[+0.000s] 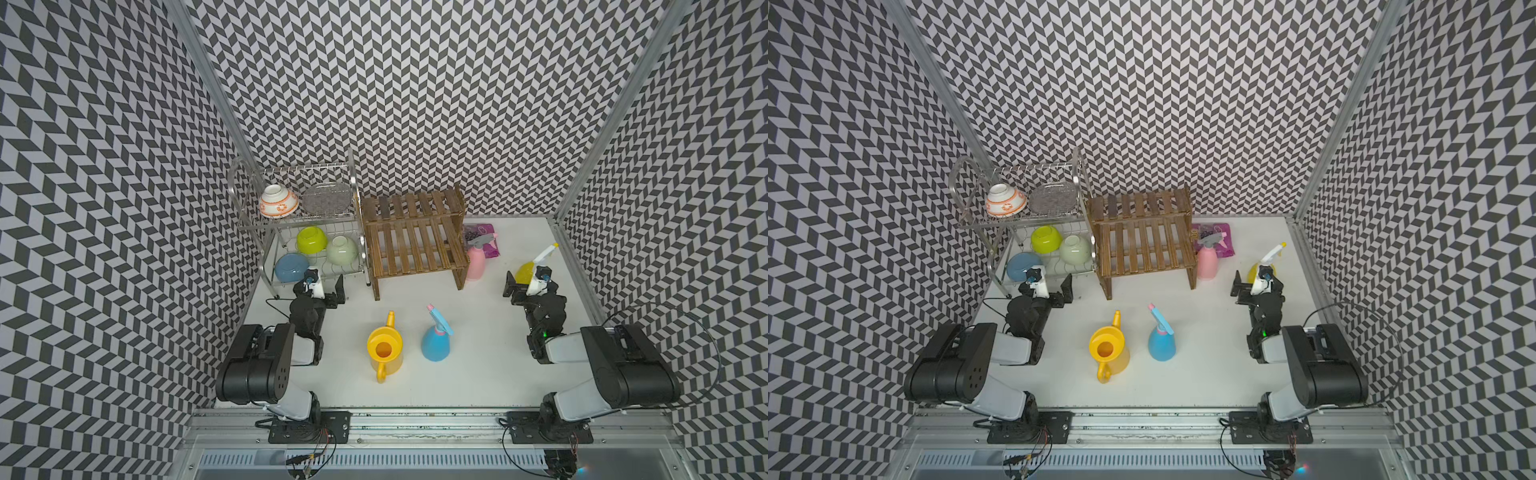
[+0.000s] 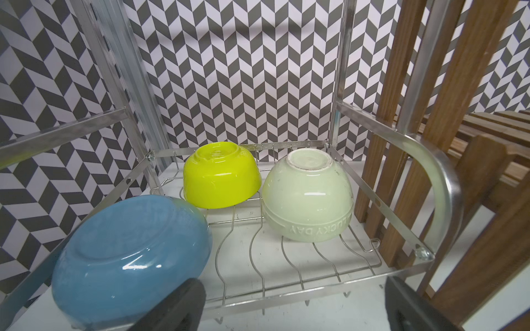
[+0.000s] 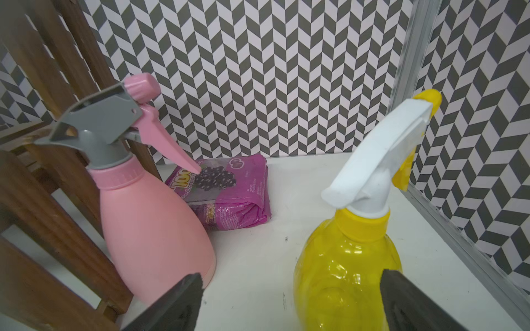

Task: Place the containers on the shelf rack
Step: 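Pick up a container from the center of the board.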

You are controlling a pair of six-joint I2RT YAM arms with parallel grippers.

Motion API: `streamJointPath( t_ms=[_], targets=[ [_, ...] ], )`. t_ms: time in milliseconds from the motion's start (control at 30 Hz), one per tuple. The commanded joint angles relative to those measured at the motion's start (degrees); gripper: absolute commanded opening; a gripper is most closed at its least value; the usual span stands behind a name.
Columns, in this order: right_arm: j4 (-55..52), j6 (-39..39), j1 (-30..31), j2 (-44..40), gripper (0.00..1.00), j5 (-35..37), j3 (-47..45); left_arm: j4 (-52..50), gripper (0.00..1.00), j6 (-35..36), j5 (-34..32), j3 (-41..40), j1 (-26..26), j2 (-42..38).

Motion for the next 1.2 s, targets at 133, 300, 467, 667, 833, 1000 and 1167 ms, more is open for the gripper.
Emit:
streamJointPath(
  t_ms=[133, 300, 467, 667, 833, 1000, 1167],
  targets=[
    [3.2, -0.3, 0.3, 0.5, 1.0, 0.7, 0.8, 2.0, 1.0, 0.6, 0.5, 0.9, 0.3, 0.4],
    [3.3, -0.3, 0.3, 0.5, 1.0, 0.7, 0.8, 2.0, 1.0, 0.5, 0.5, 0.9, 0.3, 0.4],
    [3.2, -0.3, 0.3, 0.6, 1.0, 0.7, 0.9, 2.0, 1.0, 0.5, 0.5, 0.9, 0.3, 0.4],
    [3.4, -0.4, 0.3, 0.4, 1.0, 0.6, 0.7, 1.9, 1.0, 0.5, 0.6, 0.9, 0.3, 0.4],
    [0.2, -2.2, 1.0, -5.8, 1.0, -1.4, 0.6, -4.1, 1.0, 2.3, 0.2, 3.2, -0.9, -2.6],
    [-13.3, -0.1, 1.6, -24.6, 1.0, -3.5, 0.1, -23.1, 1.0, 4.8, 0.7, 10.7, -3.8, -10.4],
    [-23.0, 6.6, 1.5, -41.2, 1.0, -6.9, -1.4, -30.3, 1.0, 3.4, 3.4, 11.9, -5.1, -17.9]
  ],
)
